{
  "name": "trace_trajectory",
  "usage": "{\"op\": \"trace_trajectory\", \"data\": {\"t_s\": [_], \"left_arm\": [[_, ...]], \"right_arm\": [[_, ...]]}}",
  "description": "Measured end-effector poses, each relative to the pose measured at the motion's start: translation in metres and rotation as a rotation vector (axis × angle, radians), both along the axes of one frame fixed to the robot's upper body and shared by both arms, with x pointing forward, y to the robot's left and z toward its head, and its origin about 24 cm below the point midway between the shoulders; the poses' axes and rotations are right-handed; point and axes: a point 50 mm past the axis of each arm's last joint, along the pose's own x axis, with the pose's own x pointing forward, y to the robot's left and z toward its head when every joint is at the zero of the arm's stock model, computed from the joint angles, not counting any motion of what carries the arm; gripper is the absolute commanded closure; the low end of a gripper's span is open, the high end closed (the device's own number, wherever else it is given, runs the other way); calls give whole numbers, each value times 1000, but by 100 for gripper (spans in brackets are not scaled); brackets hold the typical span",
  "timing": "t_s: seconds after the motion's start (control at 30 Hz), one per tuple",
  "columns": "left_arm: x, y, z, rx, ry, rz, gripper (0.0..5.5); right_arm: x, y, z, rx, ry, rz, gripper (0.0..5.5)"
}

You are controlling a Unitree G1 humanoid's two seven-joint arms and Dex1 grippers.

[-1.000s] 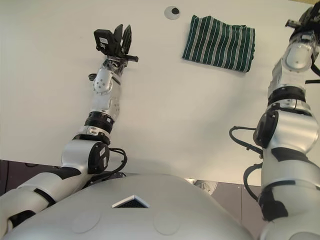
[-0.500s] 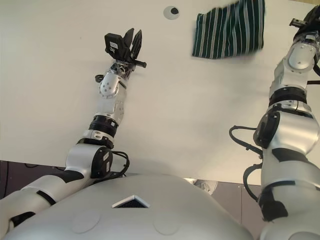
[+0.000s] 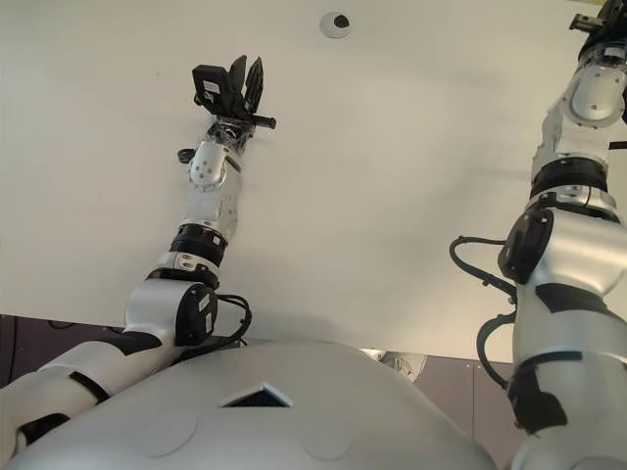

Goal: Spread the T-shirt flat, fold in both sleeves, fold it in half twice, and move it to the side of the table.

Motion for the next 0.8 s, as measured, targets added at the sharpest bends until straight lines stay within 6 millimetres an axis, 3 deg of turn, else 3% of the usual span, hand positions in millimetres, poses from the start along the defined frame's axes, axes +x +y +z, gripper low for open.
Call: {"op": "trace_trajectory", "data": {"t_s": [0.8], "left_arm": [[5, 9, 0, 18, 6, 72, 433]], "right_arm": [[2, 1, 3, 0, -1, 6, 414]]}}
